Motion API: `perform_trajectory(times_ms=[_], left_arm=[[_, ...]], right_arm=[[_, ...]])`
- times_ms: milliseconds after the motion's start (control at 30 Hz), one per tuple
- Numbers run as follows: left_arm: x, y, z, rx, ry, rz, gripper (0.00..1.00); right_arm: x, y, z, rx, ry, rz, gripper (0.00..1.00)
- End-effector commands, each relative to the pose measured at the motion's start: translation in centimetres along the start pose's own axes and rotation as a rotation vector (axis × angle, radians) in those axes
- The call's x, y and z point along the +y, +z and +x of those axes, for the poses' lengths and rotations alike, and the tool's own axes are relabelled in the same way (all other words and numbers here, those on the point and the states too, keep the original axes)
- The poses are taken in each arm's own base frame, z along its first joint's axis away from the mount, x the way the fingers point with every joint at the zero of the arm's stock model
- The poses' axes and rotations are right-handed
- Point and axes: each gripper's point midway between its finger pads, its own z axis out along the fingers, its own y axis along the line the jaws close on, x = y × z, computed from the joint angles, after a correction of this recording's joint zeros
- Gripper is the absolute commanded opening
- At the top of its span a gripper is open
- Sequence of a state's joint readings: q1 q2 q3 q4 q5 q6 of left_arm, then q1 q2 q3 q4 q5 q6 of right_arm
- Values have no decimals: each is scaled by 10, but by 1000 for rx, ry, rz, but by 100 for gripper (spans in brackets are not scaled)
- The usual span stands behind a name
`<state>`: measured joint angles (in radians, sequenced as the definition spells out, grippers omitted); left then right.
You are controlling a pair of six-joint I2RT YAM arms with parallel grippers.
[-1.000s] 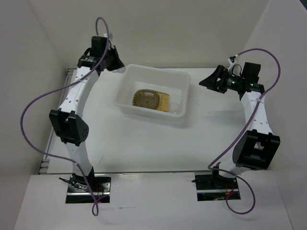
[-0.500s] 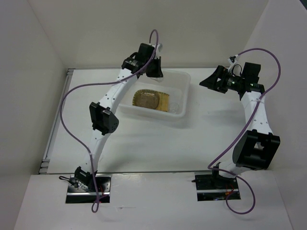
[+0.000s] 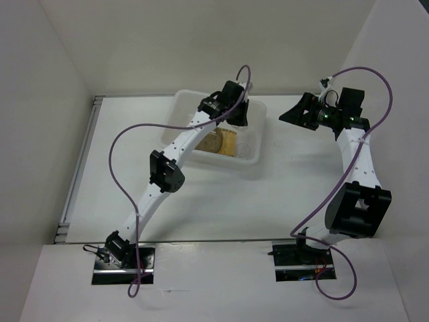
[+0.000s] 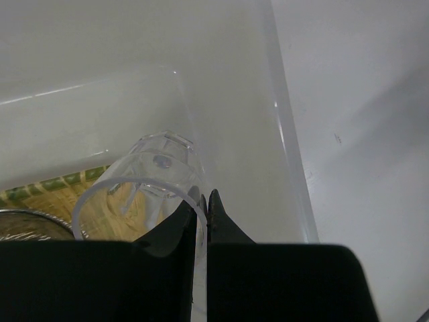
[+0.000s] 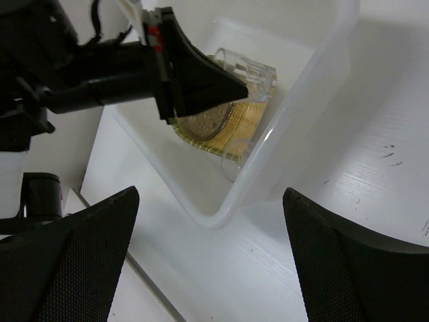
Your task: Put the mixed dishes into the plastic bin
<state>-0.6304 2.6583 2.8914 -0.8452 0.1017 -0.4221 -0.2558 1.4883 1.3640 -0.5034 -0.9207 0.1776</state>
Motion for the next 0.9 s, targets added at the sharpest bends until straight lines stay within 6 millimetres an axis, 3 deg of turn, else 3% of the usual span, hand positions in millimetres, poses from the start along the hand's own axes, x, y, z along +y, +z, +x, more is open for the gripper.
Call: perform_trajectory(times_ms=[0, 267, 333, 667, 767, 867], left_arm=[[-6, 11, 3, -24, 14, -31, 6], [-1, 21, 8, -26, 14, -41, 13], [-6, 26, 15, -11, 19, -28, 20], [-10, 30, 22, 1, 24, -24, 32], [-11, 24, 11, -35, 26, -32, 33], [-5, 3, -12, -92, 21, -74, 38]], right_arm=[[11, -11, -2, -24, -69, -8, 92], [11, -12, 9, 1, -69, -13, 92], [12, -12, 11, 8, -62, -21, 92], [14, -12, 11, 9, -71, -30, 92], [14, -12, 11, 9, -71, -30, 92], [12, -12, 14, 14, -63, -29, 92]])
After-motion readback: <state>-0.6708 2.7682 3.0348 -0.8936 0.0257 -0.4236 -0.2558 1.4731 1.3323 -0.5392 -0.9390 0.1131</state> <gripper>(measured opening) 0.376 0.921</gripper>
